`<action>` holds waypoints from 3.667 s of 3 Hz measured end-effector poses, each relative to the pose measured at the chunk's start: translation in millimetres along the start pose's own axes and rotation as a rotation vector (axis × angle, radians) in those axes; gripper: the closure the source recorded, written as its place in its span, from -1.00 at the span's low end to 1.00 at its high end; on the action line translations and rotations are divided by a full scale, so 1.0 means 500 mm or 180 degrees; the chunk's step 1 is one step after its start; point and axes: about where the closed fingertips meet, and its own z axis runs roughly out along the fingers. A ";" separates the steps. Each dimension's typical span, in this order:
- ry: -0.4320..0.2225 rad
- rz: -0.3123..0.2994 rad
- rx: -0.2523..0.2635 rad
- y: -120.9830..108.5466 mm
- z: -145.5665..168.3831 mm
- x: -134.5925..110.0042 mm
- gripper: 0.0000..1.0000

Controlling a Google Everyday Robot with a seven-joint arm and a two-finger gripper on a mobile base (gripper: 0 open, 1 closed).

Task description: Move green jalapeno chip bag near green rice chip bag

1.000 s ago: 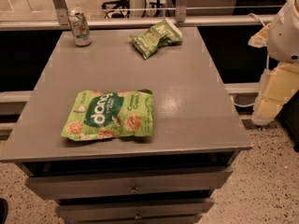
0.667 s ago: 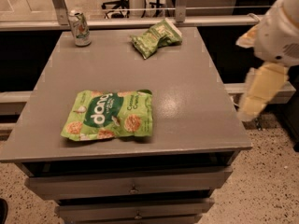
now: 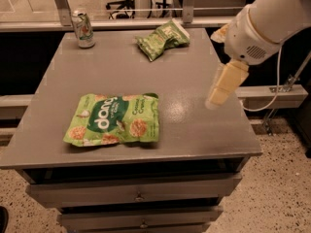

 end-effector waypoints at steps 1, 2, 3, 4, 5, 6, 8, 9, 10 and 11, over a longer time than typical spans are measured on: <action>-0.0309 -0.0079 0.0244 -0.077 0.047 -0.052 -1.00; -0.0430 -0.0090 0.0397 -0.114 0.058 -0.072 -1.00; -0.0444 -0.0084 0.0418 -0.114 0.057 -0.072 -1.00; -0.0543 -0.0046 0.0563 -0.118 0.048 -0.074 -1.00; -0.0835 0.0142 0.0655 -0.165 0.107 -0.103 -1.00; -0.1129 0.0366 0.0671 -0.239 0.196 -0.129 -1.00; -0.1518 0.0863 0.0537 -0.342 0.376 -0.191 -1.00; -0.1738 0.1179 0.0537 -0.410 0.435 -0.214 -1.00; -0.1834 0.1420 0.0617 -0.459 0.453 -0.207 -0.98; -0.1786 0.1531 0.0642 -0.468 0.467 -0.190 -0.98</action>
Offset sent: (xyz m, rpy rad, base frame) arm 0.0518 0.0256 0.0028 0.0817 -0.1117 0.0190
